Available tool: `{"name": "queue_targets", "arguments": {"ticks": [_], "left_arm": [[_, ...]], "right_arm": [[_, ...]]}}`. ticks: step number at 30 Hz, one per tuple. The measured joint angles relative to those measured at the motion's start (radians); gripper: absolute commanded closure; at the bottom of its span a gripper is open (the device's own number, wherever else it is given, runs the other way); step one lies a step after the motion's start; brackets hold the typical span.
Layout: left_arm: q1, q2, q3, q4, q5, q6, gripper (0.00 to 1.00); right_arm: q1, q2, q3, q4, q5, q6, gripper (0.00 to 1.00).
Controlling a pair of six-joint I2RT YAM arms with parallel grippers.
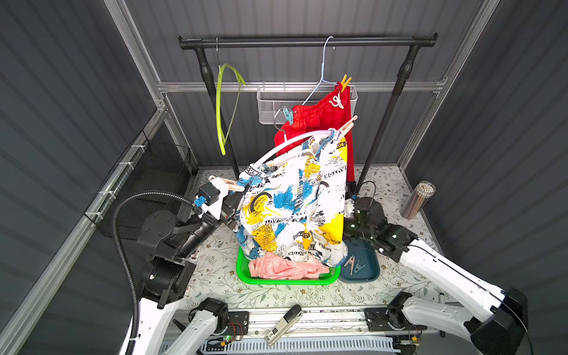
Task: Remove the clothespins securing shorts to the hanger
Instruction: Adjust the shorts in the basket.
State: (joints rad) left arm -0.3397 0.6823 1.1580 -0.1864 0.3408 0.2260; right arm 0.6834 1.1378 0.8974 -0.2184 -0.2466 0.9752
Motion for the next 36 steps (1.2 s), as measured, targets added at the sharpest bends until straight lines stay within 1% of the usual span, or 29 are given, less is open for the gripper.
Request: {"name": "queue_targets", "arguments": {"ticks": [5,8,11,15,18,21,24,26,28,32,34,36], "left_arm": [[0.000,-0.060,-0.007,-0.076,-0.046,0.008,1.00],[0.000,-0.076,-0.007,-0.117,-0.046,0.010,1.00],[0.000,-0.080,-0.007,-0.170,-0.044,0.011,1.00],[0.000,-0.088,-0.008,-0.226,-0.041,0.012,1.00],[0.000,-0.085,-0.008,-0.249,-0.012,0.011,1.00],[0.000,-0.066,-0.008,-0.254,0.023,0.010,1.00],[0.000,-0.039,-0.008,-0.260,0.056,0.010,1.00],[0.000,-0.020,-0.008,-0.266,0.079,0.010,1.00],[0.000,-0.003,-0.007,-0.275,0.099,0.010,1.00],[0.000,0.038,-0.003,-0.302,0.141,0.006,1.00],[0.000,0.053,-0.003,-0.309,0.157,0.004,1.00],[0.000,0.068,-0.003,-0.312,0.167,0.002,1.00]], "right_arm": [[0.043,0.113,-0.032,0.048,0.046,0.065,0.30],[0.045,0.132,-0.048,0.020,0.095,0.064,0.30],[0.044,0.094,-0.052,-0.037,0.169,0.035,0.29],[0.036,-0.013,-0.045,-0.122,0.281,-0.042,0.26],[-0.017,-0.092,-0.018,-0.188,0.332,-0.128,0.25],[-0.146,-0.158,-0.002,-0.217,0.329,-0.230,0.24],[-0.302,-0.208,0.005,-0.224,0.281,-0.345,0.24],[-0.391,-0.227,0.023,-0.223,0.211,-0.431,0.23],[-0.430,-0.232,0.054,-0.215,0.133,-0.512,0.22],[-0.460,-0.238,0.094,-0.130,-0.082,-0.678,0.19],[-0.488,-0.239,0.095,-0.078,-0.204,-0.736,0.18],[-0.534,-0.238,0.089,-0.008,-0.319,-0.764,0.17]]}}
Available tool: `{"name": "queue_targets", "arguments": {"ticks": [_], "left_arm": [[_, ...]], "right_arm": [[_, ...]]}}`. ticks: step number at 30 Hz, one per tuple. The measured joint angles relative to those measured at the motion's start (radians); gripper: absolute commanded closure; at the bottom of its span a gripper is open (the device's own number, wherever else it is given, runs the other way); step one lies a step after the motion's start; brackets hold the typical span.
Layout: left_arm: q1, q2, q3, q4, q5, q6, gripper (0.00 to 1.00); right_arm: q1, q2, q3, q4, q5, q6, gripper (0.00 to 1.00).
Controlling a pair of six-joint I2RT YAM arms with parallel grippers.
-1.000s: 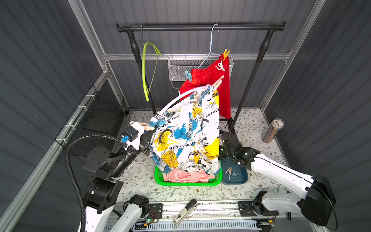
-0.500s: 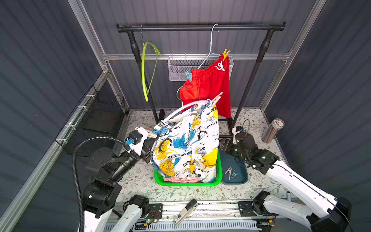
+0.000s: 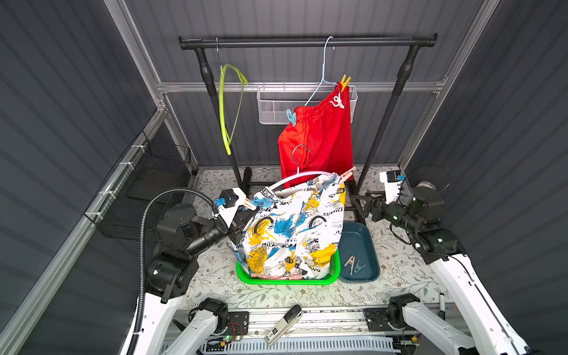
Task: Remove the clothespins securing shorts to the hanger
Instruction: Adjust the shorts in the basket, then remove the clothespin from the hanger.
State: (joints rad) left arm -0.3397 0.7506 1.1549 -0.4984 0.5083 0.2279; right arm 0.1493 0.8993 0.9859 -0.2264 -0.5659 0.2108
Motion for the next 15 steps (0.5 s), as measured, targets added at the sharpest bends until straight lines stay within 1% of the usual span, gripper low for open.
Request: {"name": "queue_targets", "arguments": {"ticks": [3,7,10,15], "left_arm": [[0.000,0.012,0.000,-0.004,0.008,-0.003,1.00],[0.000,0.014,0.004,-0.003,0.024,-0.008,1.00],[0.000,0.022,0.005,-0.002,0.045,-0.019,1.00],[0.000,0.045,0.005,-0.002,0.076,-0.030,1.00]], "right_arm": [[-0.089,0.008,-0.023,0.151,-0.173,0.009,0.17],[-0.170,0.074,-0.045,0.375,-0.360,0.089,0.17],[-0.175,0.143,-0.045,0.459,-0.444,0.126,0.17],[-0.175,0.213,-0.045,0.533,-0.512,0.166,0.18]]}}
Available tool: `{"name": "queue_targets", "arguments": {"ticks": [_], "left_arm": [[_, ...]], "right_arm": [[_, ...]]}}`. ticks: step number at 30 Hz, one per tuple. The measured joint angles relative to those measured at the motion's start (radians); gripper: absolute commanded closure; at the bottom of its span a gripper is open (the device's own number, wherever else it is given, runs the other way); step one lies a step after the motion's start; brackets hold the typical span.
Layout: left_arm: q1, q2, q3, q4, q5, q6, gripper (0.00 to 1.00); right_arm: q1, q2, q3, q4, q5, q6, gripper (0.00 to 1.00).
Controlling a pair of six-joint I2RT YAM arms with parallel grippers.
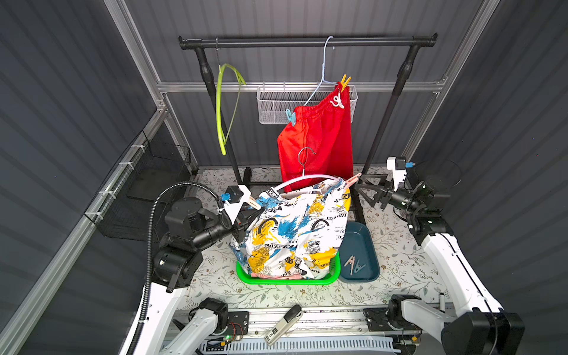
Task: Remove the clothespins securing shorts to the hanger
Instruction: Remove the clothespin from the hanger.
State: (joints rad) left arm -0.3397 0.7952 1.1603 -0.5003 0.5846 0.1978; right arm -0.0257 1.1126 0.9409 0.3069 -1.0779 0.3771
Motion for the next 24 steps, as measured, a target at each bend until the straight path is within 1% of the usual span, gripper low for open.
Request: {"name": "queue_targets", "arguments": {"ticks": [3,11,15,17,21,24], "left_arm": [[0.001,0.006,0.001,0.001,0.015,-0.006,1.00],[0.001,0.008,0.004,0.011,0.045,-0.018,1.00],[0.001,0.008,0.005,0.014,0.064,-0.019,1.00],[0.001,0.010,0.008,0.014,0.068,-0.019,1.00],[0.001,0.013,0.011,0.016,0.074,-0.023,1.00],[0.001,0.014,0.011,0.018,0.075,-0.026,1.00]], "right_arm": [[-0.003,0.024,0.002,0.042,-0.018,0.018,0.20],[-0.005,0.095,0.003,0.154,-0.060,0.091,0.21],[-0.005,0.106,0.003,0.187,-0.065,0.117,0.29],[-0.005,0.107,0.003,0.218,-0.070,0.137,0.31],[-0.005,0.107,0.003,0.274,-0.079,0.166,0.42],[-0.005,0.107,0.002,0.301,-0.088,0.185,0.49]]}}
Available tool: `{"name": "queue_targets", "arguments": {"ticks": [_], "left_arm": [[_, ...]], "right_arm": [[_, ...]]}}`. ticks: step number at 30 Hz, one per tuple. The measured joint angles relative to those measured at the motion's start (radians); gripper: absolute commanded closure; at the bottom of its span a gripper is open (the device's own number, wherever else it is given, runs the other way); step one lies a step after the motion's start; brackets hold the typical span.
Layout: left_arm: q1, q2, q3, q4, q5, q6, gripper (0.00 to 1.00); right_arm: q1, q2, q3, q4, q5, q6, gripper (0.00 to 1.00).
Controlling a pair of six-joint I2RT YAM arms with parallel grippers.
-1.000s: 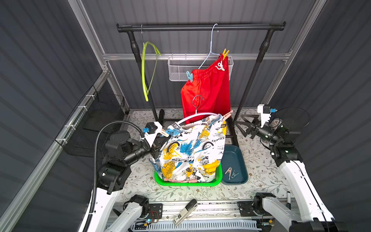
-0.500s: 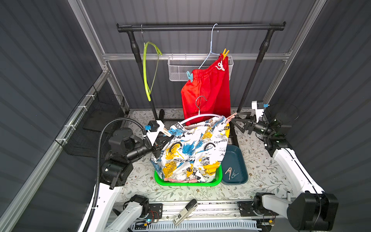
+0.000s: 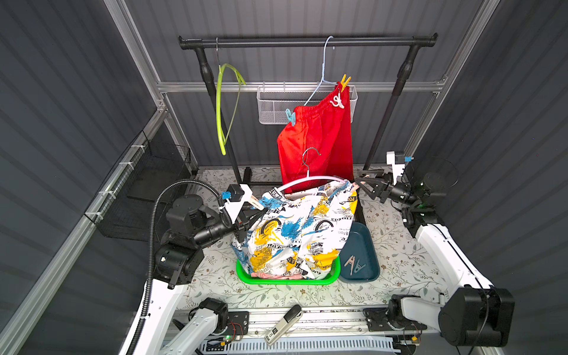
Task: Remove the clothespins securing shorts to the hanger
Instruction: Remove the clothespin from the hanger.
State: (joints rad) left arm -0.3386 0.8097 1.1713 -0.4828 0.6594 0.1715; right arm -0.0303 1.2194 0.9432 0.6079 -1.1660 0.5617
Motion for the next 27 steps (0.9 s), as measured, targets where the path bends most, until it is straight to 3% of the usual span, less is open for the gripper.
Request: {"name": "queue_targets", "arguments": {"ticks": [15,21,24,26,27], "left_arm": [[0.000,0.026,0.000,0.008,0.008,-0.014,1.00],[0.000,0.027,0.000,0.008,0.008,-0.023,1.00],[0.000,0.026,0.000,0.008,0.008,-0.026,1.00],[0.000,0.029,0.000,0.008,0.014,-0.029,1.00],[0.000,0.031,0.000,0.013,0.019,-0.034,1.00]], "right_arm": [[0.000,0.000,-0.029,0.073,-0.013,0.047,0.87],[-0.001,0.000,-0.041,0.093,-0.010,0.064,0.93],[-0.001,0.000,-0.052,0.103,-0.005,0.071,0.77],[-0.001,0.000,-0.057,0.106,-0.002,0.080,0.52],[0.000,0.000,-0.060,0.107,-0.004,0.080,0.49]]}}
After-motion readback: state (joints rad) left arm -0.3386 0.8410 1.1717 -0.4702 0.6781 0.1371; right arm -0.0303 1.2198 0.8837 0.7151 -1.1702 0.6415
